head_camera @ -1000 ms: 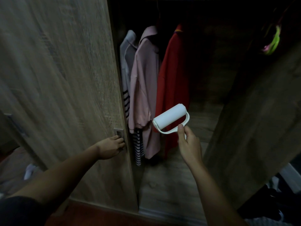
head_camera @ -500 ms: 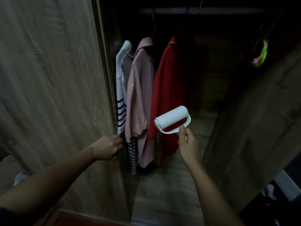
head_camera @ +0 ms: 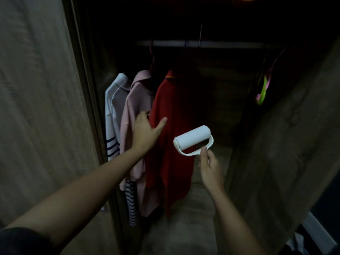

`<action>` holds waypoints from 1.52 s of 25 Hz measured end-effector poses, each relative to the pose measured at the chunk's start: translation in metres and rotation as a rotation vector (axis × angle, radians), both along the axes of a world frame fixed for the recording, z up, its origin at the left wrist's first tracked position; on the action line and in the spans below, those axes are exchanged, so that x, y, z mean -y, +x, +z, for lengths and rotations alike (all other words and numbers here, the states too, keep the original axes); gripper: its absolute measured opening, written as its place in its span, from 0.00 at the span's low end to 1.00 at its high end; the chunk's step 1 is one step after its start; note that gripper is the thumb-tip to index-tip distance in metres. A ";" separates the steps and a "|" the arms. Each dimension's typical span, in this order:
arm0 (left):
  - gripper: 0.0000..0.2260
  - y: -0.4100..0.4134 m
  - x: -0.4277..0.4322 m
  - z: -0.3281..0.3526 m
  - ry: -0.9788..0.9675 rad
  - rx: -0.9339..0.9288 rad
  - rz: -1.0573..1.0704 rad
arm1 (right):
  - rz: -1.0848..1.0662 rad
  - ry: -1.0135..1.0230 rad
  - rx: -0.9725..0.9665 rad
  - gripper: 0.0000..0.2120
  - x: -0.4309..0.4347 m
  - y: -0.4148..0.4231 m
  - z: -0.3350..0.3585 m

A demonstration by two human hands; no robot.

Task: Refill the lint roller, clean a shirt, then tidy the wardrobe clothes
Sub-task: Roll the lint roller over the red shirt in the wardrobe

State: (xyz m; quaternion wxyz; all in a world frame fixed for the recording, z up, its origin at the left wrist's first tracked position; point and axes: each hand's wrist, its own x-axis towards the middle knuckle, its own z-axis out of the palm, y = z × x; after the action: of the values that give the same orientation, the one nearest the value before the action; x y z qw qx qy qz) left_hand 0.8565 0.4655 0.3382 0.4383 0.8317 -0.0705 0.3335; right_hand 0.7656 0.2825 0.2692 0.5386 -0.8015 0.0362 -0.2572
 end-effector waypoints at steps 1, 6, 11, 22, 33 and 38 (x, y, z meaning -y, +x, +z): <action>0.21 0.000 0.000 0.002 -0.027 -0.044 0.023 | 0.019 0.020 0.011 0.25 -0.001 -0.001 -0.002; 0.12 -0.012 -0.008 0.050 -0.021 0.088 0.179 | 0.261 0.085 0.090 0.15 0.018 0.044 0.036; 0.16 -0.037 -0.051 0.085 0.118 0.176 0.248 | 0.316 0.111 0.182 0.09 0.009 0.041 0.030; 0.13 -0.060 -0.068 0.123 0.210 0.115 0.249 | 0.333 -0.102 -0.170 0.14 -0.062 0.070 -0.041; 0.11 -0.060 -0.089 0.114 0.029 0.097 0.238 | 0.388 0.040 0.157 0.14 -0.096 0.112 0.054; 0.11 -0.059 -0.089 0.112 0.009 0.069 0.160 | 0.494 0.055 -0.272 0.07 -0.103 0.093 -0.083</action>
State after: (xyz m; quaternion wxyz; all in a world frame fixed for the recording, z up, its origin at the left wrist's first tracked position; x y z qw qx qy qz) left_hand 0.7975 0.5543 0.4502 0.4039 0.8245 -0.0203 0.3958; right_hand 0.8584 0.3856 0.1859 0.5965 -0.7984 -0.0814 -0.0070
